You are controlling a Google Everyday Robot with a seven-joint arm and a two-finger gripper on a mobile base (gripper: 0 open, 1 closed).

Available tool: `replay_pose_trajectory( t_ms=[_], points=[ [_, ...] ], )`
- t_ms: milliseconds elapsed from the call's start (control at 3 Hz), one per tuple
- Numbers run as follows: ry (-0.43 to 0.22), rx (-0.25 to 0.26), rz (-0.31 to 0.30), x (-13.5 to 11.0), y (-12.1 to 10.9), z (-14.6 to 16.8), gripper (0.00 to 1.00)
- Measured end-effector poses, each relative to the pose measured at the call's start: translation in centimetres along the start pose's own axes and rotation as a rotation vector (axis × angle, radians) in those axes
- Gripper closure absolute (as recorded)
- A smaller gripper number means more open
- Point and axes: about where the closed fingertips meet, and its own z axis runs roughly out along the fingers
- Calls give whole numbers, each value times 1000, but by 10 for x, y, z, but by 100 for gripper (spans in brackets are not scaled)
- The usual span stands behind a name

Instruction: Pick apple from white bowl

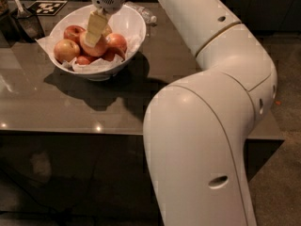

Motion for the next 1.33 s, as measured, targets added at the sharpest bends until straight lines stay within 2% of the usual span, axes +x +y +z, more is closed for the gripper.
replay_pose_trajectory(
  t_ms=[333,667,1333],
  points=[
    [-19,35,-22,-9,4,-25,100],
    [-20,36,-23,-10,5,-25,81],
    [-20,36,-23,-10,5,-25,34]
  ],
)
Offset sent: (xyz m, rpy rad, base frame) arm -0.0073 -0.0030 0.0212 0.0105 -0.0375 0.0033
